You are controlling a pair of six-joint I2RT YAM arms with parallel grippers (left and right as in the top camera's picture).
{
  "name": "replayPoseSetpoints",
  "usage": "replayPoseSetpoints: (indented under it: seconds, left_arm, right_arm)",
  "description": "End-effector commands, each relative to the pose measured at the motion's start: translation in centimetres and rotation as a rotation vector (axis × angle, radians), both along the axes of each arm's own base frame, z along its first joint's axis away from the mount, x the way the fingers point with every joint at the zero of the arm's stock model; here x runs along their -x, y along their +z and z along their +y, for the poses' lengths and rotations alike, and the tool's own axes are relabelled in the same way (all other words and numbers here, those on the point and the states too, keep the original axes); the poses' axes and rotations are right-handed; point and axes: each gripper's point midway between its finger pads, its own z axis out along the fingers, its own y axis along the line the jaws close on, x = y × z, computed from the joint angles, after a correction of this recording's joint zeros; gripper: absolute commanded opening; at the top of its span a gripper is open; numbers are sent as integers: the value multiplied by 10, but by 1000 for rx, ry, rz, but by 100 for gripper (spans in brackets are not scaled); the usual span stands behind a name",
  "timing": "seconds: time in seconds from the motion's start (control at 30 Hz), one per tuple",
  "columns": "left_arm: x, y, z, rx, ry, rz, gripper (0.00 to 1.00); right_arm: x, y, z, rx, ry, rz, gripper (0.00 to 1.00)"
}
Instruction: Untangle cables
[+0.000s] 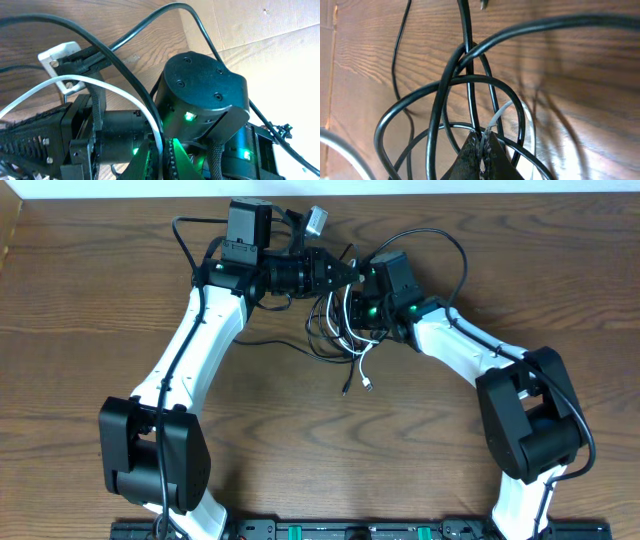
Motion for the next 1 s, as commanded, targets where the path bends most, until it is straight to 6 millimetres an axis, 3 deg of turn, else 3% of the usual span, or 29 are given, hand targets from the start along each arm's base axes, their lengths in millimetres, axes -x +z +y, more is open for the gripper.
replayPoseSetpoints:
  seconds: [0.0,0.2,0.33,0.4,0.53,0.6,0.77,0.97]
  left_arm:
    - [2,12,3,-1,10,-32,8]
    - [-10,-11,17,-127,127,-1,8]
    - [-18,-31,33,-240,220,26,8]
    - [-20,-40,42,-296,261,41,17]
    - [-20,-54,55,-380,314,73,49]
    - [-19,-60,61,-425,326,76,57]
    - [-16,-77,75,-544,310,41,59]
    - [-17,-105,65,-596,206,6,59]
  right_arm:
    - [-13,9,-21,52,-31,-55,1]
    - [-21,50,-66,183,-99,-160,1]
    - [-16,80,-81,256,-114,-239,1]
    - [-12,89,-84,267,-120,-249,1]
    - [-7,92,-86,272,-115,-238,1]
    - [-5,89,-86,274,-111,-227,1]
    - [-2,85,-87,283,-108,-208,1]
    - [-2,84,-91,287,-115,-199,1]
